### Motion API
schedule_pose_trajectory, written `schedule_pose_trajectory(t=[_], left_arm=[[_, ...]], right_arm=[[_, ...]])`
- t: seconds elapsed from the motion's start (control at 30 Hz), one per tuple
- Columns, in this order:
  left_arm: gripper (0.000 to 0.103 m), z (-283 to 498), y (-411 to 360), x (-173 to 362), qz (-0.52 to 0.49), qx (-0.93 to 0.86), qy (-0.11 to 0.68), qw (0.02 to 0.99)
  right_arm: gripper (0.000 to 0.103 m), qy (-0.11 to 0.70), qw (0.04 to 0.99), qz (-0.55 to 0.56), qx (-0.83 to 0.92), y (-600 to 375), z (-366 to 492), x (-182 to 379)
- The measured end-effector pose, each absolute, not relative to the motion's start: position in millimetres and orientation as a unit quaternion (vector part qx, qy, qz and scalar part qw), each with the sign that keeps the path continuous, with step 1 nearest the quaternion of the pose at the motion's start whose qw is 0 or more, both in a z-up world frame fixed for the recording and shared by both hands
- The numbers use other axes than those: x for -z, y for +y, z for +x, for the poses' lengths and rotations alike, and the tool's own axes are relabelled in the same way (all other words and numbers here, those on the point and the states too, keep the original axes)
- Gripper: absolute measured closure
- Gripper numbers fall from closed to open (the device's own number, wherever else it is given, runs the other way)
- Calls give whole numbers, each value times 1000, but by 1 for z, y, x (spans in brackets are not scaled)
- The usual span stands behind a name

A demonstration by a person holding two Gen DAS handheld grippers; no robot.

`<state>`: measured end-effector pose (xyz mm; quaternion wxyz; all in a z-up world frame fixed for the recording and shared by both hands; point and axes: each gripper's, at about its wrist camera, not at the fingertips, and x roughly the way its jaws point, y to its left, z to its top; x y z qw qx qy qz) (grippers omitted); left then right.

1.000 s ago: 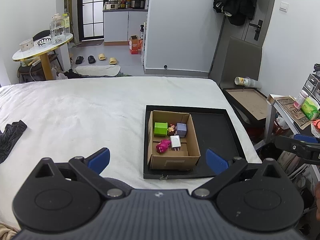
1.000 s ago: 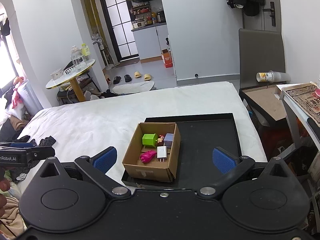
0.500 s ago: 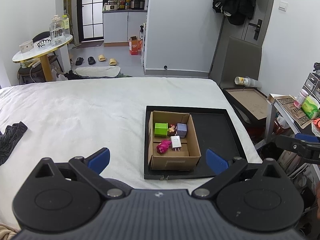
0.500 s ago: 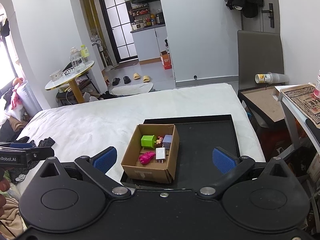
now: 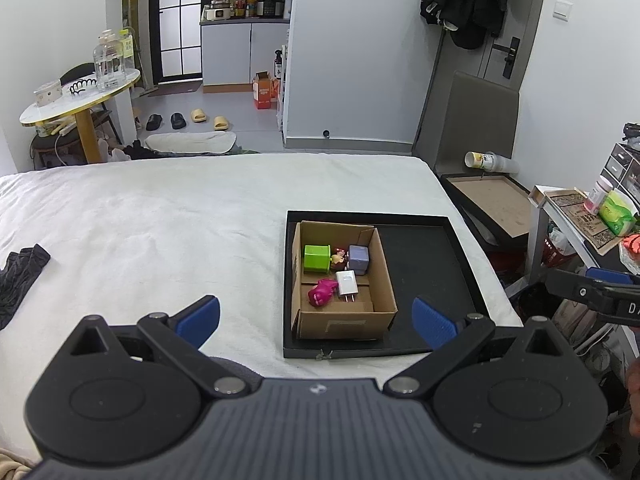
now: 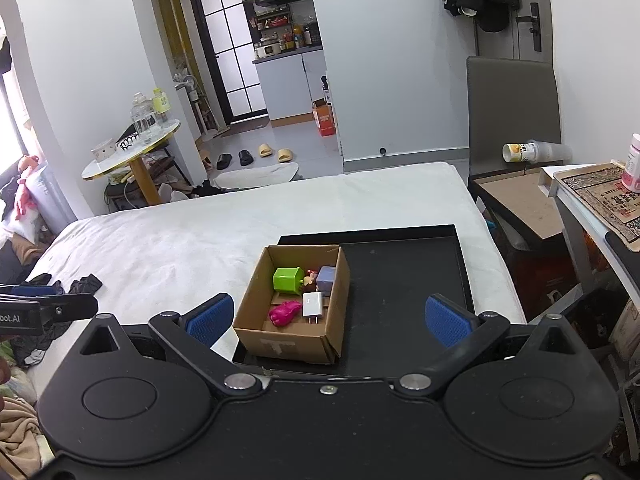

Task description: Organize rigid objects

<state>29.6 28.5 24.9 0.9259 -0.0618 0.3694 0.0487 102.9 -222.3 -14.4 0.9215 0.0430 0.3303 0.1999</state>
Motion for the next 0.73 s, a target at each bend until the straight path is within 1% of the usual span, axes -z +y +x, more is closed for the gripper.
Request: schedule_pose_trajectory(t=[0.73], left_arm=[[1,29,26,-21,-55,-40,371,926]], right_arm=[[0,331,922,44,-198,-223,102,17]])
